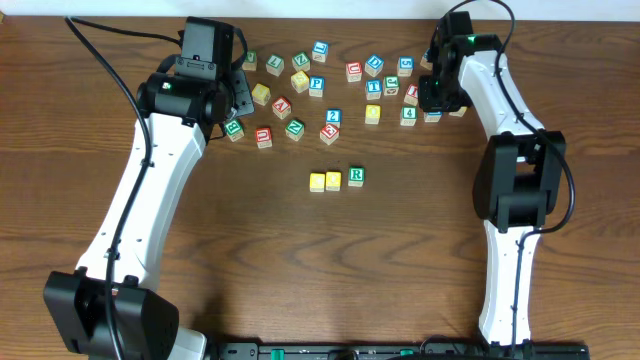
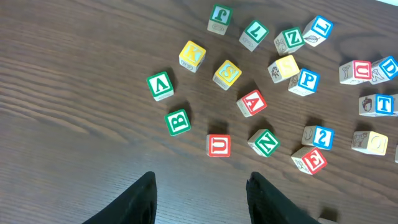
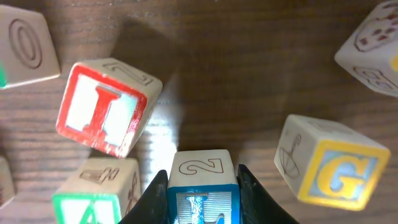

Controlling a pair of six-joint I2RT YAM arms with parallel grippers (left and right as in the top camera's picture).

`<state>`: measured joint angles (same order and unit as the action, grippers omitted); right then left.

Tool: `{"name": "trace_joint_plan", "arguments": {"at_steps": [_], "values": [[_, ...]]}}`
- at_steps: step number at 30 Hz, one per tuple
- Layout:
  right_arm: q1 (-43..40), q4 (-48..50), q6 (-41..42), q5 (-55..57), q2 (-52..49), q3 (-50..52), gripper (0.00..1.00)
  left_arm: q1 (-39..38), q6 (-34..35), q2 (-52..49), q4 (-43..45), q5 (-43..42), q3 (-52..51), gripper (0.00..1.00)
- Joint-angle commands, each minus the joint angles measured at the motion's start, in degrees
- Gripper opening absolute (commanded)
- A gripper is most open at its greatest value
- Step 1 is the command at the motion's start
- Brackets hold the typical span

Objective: Spell out CORL
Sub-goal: 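Lower the right gripper onto the blue L block and grasp it, then carry the blue L block toward the right of the R block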

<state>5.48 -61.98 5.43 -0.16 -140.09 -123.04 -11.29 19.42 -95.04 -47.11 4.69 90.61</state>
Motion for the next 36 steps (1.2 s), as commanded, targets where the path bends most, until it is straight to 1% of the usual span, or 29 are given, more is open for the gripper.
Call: {"name": "trace_joint_plan", "arguments": {"at_steps": [1,10,16,19,23,29,36], "values": [[-0.17,-0.92,0.11,0.61,6.86,-0.02,0.20,0.24,-0.72,0.20,0.02,0.50,-0.57,0.46],[0.13,-9.57,0.28,-5.81,16.00,-0.02,0.18,0.24,-0.72,0.20,0.02,0.50,-0.57,0.46],[2.25,-17.73,0.33,-7.10,16.70,0.13,0.20,0.24,-0.72,0.20,0.00,0.50,-0.57,0.46],[3.82,-20.04,1.55,-7.10,16.20,0.17,0.20,0.24,-0.72,0.20,0.00,0.50,-0.57,0.46],[7.02,-20.06,2.82,-7.04,15.34,0.87,0.20,0.24,-0.72,0.20,0.00,0.50,-0.57,0.46],[11.17,-17.46,7.23,-6.16,14.45,3.82,0.20,0.24,-0.72,0.20,-0.02,0.50,-0.57,0.46],[15.50,-10.95,11.91,-6.19,14.34,11.58,0.21,0.24,-0.74,0.20,0.00,0.50,-0.57,0.46]]}}
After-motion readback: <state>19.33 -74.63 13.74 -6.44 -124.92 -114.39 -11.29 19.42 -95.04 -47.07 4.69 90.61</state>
